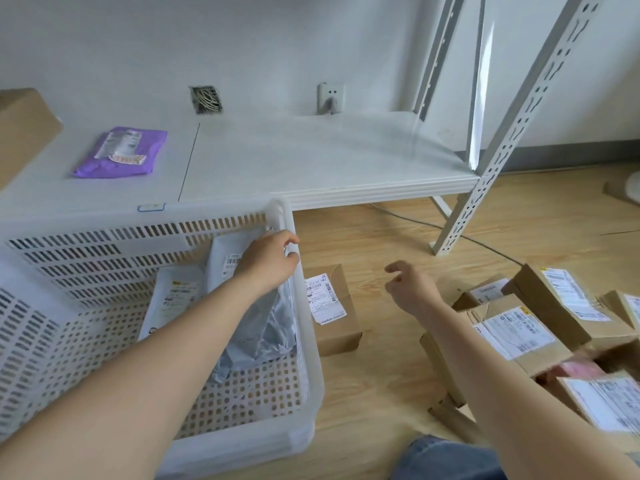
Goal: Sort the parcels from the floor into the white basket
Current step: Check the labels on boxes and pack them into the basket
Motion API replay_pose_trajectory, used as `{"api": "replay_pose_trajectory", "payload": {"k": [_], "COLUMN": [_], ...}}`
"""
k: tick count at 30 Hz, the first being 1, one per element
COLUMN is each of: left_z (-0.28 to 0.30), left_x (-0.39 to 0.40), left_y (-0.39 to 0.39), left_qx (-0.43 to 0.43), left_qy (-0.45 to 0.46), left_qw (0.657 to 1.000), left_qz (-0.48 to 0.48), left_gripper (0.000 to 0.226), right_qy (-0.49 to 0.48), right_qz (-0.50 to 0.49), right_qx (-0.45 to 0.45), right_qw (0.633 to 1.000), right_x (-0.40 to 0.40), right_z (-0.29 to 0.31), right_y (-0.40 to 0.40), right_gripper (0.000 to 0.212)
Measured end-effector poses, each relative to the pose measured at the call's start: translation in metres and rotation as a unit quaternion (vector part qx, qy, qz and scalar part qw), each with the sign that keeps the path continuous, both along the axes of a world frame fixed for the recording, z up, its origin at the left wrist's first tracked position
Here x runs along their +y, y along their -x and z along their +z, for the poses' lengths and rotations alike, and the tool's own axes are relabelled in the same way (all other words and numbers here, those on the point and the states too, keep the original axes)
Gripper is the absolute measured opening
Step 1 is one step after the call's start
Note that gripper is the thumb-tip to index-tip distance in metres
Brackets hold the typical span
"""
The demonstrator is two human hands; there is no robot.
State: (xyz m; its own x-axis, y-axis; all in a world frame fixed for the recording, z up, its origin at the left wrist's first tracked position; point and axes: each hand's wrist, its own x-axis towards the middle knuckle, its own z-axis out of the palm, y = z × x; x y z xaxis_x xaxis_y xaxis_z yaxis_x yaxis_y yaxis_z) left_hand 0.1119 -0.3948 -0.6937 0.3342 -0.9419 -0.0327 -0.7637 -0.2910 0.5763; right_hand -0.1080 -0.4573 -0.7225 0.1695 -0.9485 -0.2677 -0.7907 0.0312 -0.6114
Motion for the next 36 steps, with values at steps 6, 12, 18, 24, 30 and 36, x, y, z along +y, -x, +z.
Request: {"api": "replay_pose_trajectory", "payload": {"k": [6, 12, 18, 24, 30, 36], "left_z": [-0.012, -0.039, -0.063, -0.085, -0.113, -0.169], "left_x": [-0.042, -0.093, -0.126, -0.140, -0.150, -0.115], "left_y": [0.023, 0.043, 0.040, 0.049, 0.077, 0.109], "left_qx": [-0.047, 0.009, 0.000, 0.036, 0.139, 0.280], "left_qy": [-0.012, -0.132, -0.239, -0.286, -0.271, -0.270], "left_qw": [0.995, 0.990, 0.970, 0.957, 0.944, 0.878], "left_qz": [-0.089, -0.057, -0.042, -0.021, 0.126, 0.279], "left_gripper": [0.034, 0.031, 0.038, 0.044, 0.054, 0.064], "right_qy": [-0.086, -0.134, -0.176, -0.194, -0.206, -0.184], "right_qz": [0.008, 0.048, 0.220, 0.212, 0.203, 0.090], "right_qx": [0.006, 0.026, 0.119, 0.163, 0.175, 0.062], "right_qw": [0.996, 0.989, 0.952, 0.944, 0.941, 0.977], "right_x": [-0.016, -0.033, -0.044, -0.040, -0.039, -0.034], "right_z": [-0.057, -0.112, -0.170, -0.195, -0.189, -0.180], "right_y": [-0.003, -0.017, -0.044, -0.034, 0.014, 0.043], "right_gripper": [0.043, 0.050, 0.057, 0.058, 0.058, 0.037]}}
